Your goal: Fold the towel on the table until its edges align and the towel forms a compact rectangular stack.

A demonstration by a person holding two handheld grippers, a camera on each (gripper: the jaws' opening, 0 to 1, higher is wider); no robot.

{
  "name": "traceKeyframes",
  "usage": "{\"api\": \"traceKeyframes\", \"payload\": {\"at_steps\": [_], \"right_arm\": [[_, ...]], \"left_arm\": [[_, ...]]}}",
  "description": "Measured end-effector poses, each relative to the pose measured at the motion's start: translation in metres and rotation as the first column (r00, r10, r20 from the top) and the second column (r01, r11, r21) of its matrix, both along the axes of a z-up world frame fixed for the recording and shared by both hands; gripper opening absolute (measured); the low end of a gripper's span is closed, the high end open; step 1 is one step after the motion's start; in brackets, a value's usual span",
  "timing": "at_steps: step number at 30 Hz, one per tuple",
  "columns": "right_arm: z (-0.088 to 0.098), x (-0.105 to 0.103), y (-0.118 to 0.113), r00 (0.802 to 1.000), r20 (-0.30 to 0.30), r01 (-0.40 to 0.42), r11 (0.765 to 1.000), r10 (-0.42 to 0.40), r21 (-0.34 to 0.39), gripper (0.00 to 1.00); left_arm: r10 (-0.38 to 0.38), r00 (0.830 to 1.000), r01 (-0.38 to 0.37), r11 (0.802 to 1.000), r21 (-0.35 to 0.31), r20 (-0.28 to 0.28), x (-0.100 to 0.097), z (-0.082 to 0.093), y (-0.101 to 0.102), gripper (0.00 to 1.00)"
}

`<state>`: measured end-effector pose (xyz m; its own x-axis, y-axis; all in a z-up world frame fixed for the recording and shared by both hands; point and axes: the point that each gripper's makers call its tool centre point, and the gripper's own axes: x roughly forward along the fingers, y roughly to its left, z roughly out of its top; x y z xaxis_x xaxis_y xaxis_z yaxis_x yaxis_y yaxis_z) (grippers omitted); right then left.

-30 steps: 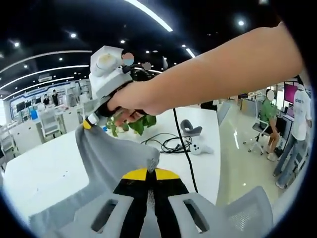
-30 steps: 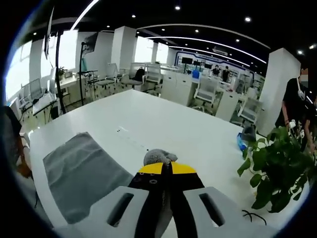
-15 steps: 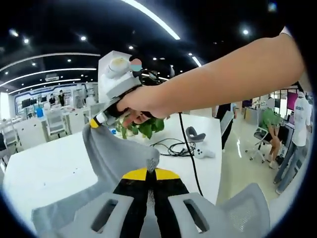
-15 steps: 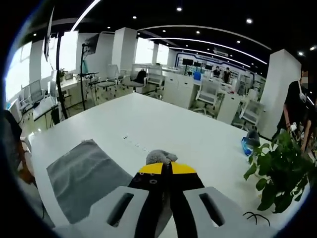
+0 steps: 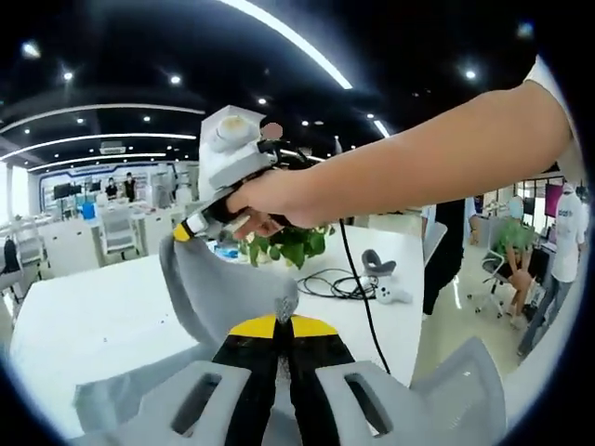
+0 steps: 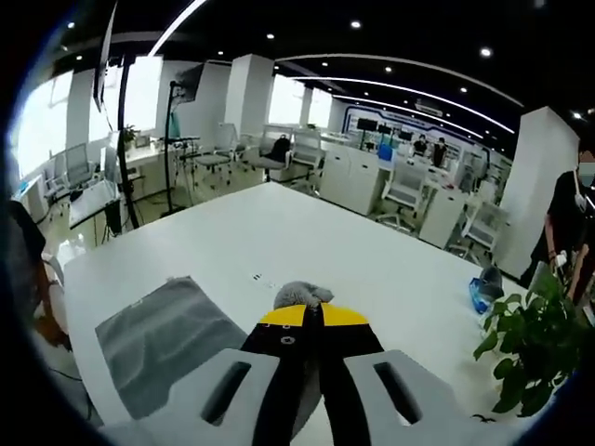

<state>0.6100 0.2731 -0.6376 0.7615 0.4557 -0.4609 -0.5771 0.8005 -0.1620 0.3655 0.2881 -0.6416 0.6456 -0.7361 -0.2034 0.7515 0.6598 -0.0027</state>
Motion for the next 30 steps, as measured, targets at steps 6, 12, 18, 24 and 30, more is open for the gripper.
{"api": "traceKeyframes", "payload": {"at_steps": [6,12,18,24,30], "right_arm": [[-0.007,0.001,0.025,1.000,-0.020,-0.011,1.000,0.011,0.017,0.01],[-0.019,0.004,0.052,0.999,-0.037,-0.039,0.999,0.039,0.015,0.01],[-0.025,-0.003,0.084,0.997,-0.043,-0.068,0.998,0.068,0.012,0.01],[-0.037,-0.001,0.109,0.995,-0.056,-0.089,0.996,0.088,0.001,0.01],[-0.056,-0.007,0.132,0.990,-0.080,-0.118,0.993,0.117,-0.009,0.01]], "left_arm": [[0.030,0.999,-0.030,0.999,0.019,-0.009,-0.001,-0.009,0.032,0.03],[0.078,0.996,-0.077,0.997,0.010,-0.036,-0.001,-0.024,0.065,0.03],[0.122,0.991,-0.122,0.992,0.003,-0.058,-0.004,-0.035,0.091,0.03],[0.174,0.981,-0.175,0.984,-0.004,-0.090,-0.008,-0.051,0.118,0.03],[0.225,0.966,-0.228,0.974,-0.011,-0.130,-0.016,-0.068,0.142,0.03]]}}
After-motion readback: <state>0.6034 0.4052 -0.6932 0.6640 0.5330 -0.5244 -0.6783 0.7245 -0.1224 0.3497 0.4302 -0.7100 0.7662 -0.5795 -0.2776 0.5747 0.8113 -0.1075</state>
